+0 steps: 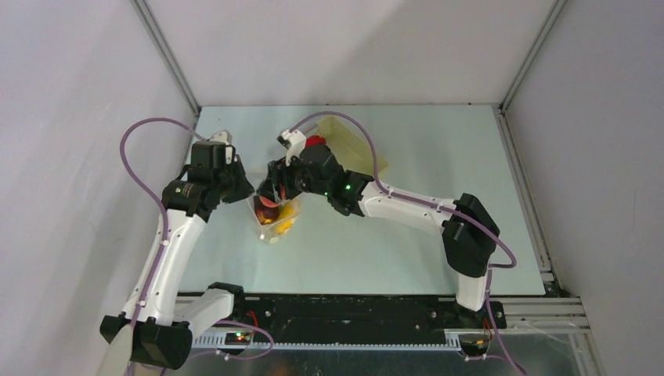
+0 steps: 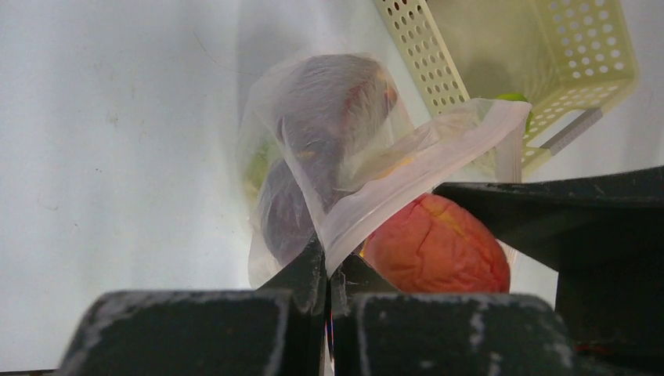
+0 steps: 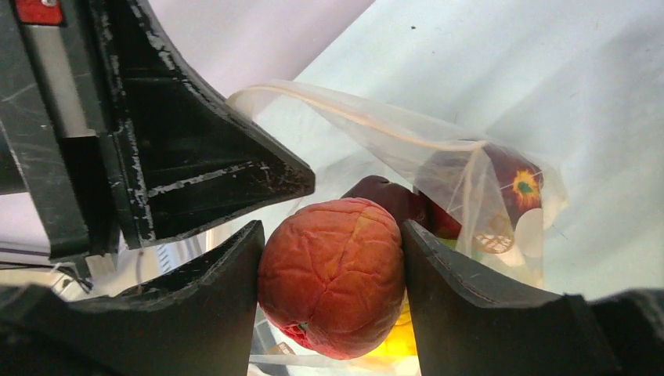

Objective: Place the food in the zip-top bag and seal the zipper

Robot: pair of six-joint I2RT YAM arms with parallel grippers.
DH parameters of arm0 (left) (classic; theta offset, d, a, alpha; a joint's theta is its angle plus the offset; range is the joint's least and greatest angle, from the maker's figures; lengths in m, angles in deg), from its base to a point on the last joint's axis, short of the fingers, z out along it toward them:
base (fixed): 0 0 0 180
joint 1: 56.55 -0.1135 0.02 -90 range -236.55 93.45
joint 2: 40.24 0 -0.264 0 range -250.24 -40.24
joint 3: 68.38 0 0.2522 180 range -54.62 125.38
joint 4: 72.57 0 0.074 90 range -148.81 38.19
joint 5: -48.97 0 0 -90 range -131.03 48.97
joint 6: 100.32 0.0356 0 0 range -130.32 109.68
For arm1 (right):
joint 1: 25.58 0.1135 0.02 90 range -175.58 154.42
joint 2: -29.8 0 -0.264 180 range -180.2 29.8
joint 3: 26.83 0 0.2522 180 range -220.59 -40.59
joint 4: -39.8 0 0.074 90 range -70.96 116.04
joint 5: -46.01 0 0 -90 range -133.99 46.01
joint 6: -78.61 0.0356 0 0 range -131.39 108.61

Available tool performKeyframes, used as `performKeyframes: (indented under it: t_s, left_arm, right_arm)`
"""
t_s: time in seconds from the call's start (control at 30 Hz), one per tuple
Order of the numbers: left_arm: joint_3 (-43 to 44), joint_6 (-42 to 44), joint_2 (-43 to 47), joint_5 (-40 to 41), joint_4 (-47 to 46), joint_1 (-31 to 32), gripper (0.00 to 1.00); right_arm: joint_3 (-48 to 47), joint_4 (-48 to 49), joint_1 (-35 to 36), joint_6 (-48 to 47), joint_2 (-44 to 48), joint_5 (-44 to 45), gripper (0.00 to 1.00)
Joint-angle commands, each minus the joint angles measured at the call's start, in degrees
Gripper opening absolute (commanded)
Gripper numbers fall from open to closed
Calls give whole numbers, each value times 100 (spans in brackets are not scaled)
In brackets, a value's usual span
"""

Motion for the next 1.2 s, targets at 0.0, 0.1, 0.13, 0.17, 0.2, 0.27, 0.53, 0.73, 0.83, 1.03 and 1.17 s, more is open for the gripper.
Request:
performKeyframes:
  t_s: [0.0,0.1,0.13,0.17,0.2,0.27,0.53,0.73,0.83,1.03,1.17]
  left_arm:
    - [-25,141,157,-244,-240,-14,0]
    - [-34,142,184,-271,-248,-14,0]
    - [-35,142,187,-271,-259,-19,0]
    - [-35,138,195,-271,-263,-20,0]
    - [-30,140,201,-280,-270,-20,0]
    - [-46,135,238,-299,-293,-18,0]
    - [-61,138,253,-320,-318,-18,0]
    - [-63,133,274,-290,-314,-19,0]
    - [-61,139,287,-277,-314,-20,0]
    - [-61,133,273,-228,-298,-17,0]
    - [-53,138,268,-154,-280,-19,0]
  right_arm:
    - [-614,-750,297,-705,-69,778,15]
    - [-795,-1240,436,-1122,-123,1207,18]
    - [-856,-1432,459,-1253,-126,1423,19]
    - [-887,-1531,492,-1312,-118,1513,22]
    - [-934,-1709,515,-1426,-120,1692,23]
    - [-990,-1928,556,-1612,-129,1891,26]
    - [-823,-2195,602,-1843,-76,2110,64]
    - [-854,-2222,609,-1970,4,2439,99]
    - [-912,-2264,610,-2062,32,2722,99]
    - [-924,-2150,587,-2169,222,3332,99]
    - [-960,-2089,484,-2300,292,3789,99]
